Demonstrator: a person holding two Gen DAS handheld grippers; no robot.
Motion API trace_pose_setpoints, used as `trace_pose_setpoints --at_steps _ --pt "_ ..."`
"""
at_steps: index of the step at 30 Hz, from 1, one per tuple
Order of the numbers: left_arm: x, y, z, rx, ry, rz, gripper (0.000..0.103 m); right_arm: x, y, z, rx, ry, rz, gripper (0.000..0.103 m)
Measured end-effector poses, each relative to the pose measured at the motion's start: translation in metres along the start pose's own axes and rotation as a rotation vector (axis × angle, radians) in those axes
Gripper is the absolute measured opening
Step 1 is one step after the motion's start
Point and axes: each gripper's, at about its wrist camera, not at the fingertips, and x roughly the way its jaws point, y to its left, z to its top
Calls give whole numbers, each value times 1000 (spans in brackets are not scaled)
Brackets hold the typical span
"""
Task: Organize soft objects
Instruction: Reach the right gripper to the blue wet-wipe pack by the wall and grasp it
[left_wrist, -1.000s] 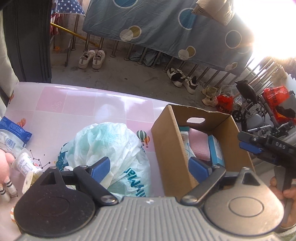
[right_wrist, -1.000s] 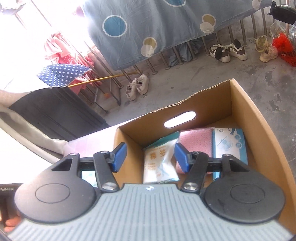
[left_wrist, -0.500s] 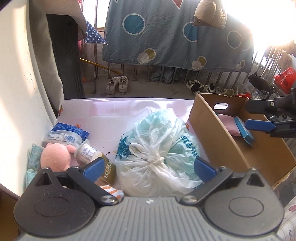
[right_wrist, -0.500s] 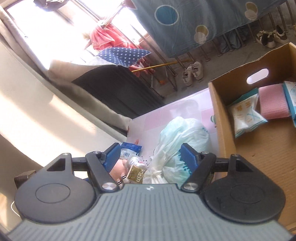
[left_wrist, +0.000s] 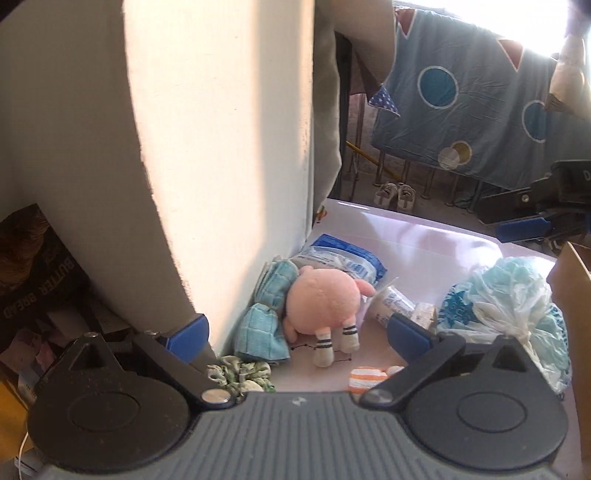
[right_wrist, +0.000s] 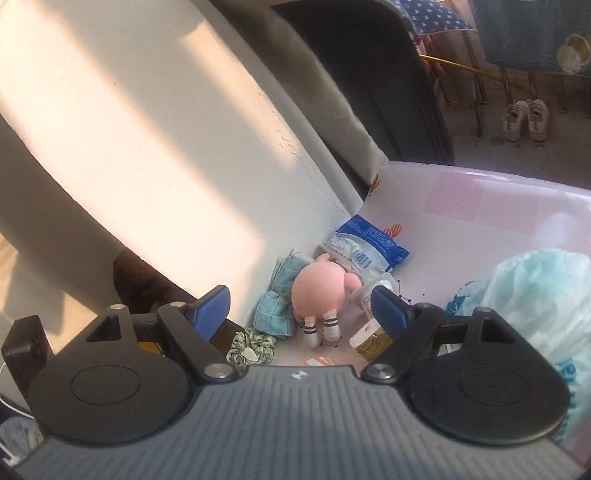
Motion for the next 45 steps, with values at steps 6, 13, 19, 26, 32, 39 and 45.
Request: trace_pose_setpoints --at_steps 6,13,19,26,32,39,45 --pt "11 59 1 -121 -5 96 103 126 -2 53 -195 144 -77 87" --pt "21 93 -2 -152 18 158 103 242 -41 69 -243 254 -107 87" --pt "30 93 -2 -144 30 149 103 285 -55 56 -293 340 -190 87" --pt "34 73 3 -108 31 88 103 263 -96 49 -114 336 -300 77" --pt "44 32 10 -10 35 5 103 209 -149 56 253 285 -362 74" --pt "77 -24 30 50 100 -89 102 141 -163 66 387 174 -167 79" --pt "126 -67 50 3 211 -135 98 115 -176 80 447 109 -54 79"
